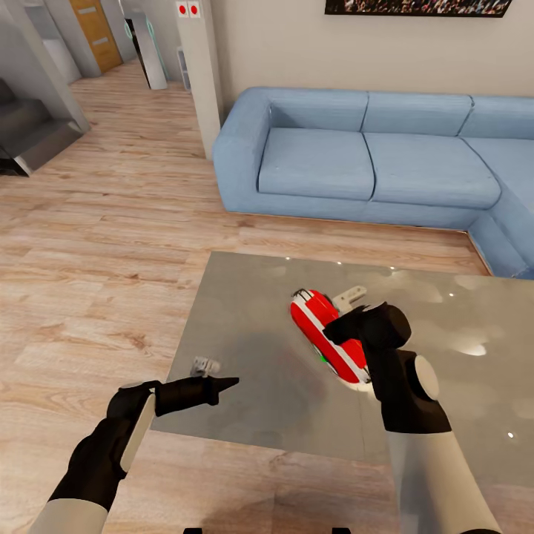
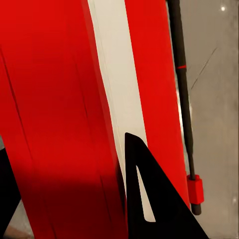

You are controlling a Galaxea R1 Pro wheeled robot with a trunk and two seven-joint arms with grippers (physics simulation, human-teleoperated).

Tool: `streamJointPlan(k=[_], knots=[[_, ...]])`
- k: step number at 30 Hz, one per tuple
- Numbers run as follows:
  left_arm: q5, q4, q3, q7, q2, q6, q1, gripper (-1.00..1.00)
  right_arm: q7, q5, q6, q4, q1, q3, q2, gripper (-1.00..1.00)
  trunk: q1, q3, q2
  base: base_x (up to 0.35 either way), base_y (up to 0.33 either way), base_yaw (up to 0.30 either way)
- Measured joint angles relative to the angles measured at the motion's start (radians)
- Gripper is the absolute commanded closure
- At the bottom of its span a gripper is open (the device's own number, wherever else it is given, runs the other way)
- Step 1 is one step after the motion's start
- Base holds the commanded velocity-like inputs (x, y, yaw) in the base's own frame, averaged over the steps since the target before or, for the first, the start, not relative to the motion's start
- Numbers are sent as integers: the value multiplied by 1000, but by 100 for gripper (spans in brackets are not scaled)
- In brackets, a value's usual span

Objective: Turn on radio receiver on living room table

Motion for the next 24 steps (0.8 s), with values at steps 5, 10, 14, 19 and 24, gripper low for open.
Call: streamJointPlan(k=[5,10,14,19,24], knots=[[0,1,0,1,0,0,0,100,0,54,1,1,0,-1,-4,100,0,0,0,0,0,0],[-3,1,-1,1,-3,1,0,100,7,74,-4,0,0,-1,-71,100,0,0,0,0,0,0],[1,1,-1,3,-3,1,0,100,21,60,1,1,0,-2,-90,100,0,0,0,0,0,0],[1,1,0,4,-5,2,0,100,24,60,1,4,0,-2,-93,100,0,0,0,0,0,0],[0,1,0,5,-7,18,0,100,25,60,1,6,0,-2,-94,100,0,0,0,0,0,0]])
